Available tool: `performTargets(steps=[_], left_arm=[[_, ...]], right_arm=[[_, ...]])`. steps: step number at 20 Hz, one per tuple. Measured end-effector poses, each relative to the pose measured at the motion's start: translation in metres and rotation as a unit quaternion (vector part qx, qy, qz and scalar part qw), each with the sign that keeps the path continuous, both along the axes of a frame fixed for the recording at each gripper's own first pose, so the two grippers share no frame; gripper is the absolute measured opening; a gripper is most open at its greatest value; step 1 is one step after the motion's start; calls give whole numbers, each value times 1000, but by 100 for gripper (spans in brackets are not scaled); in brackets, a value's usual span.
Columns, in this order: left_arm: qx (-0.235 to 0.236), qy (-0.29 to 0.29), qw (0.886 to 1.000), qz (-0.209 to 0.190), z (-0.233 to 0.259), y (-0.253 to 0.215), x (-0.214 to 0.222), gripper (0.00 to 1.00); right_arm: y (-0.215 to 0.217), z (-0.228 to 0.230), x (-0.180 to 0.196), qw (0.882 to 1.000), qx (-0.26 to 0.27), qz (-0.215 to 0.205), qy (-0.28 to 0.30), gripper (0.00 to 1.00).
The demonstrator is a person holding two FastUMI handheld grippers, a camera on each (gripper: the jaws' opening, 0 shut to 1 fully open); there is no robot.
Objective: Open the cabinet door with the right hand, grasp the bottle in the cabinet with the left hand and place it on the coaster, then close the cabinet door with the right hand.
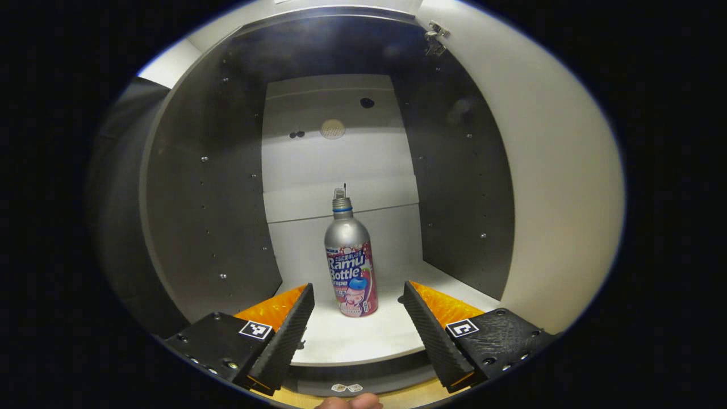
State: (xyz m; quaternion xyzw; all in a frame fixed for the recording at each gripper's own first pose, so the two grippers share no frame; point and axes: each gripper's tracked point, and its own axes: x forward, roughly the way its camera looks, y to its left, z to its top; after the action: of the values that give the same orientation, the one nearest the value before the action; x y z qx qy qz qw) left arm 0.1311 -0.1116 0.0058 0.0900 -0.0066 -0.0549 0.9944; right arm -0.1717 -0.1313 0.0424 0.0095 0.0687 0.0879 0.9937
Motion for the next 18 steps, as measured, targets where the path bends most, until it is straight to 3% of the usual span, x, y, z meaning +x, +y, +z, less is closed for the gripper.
performTargets(steps=[5,8,15,16,18], left_arm=[[-40,-5,999,4,17,-3,44,95],[-31,-2,999,26,12,5,70,96],[-27,44,998,28,-19,-10,106,96],[-33,39,998,33,-16,-8,107,94],[-32,31,998,35,-11,-9,105,78]], right_arm=[[-37,2,-6,997,6,-76,-10,64],[-33,1,-5,997,6,-77,-7,66],[-37,4,2,997,-7,-79,1,65],[-38,5,3,997,-10,-79,1,65],[-37,4,2,997,-14,-74,5,65]])
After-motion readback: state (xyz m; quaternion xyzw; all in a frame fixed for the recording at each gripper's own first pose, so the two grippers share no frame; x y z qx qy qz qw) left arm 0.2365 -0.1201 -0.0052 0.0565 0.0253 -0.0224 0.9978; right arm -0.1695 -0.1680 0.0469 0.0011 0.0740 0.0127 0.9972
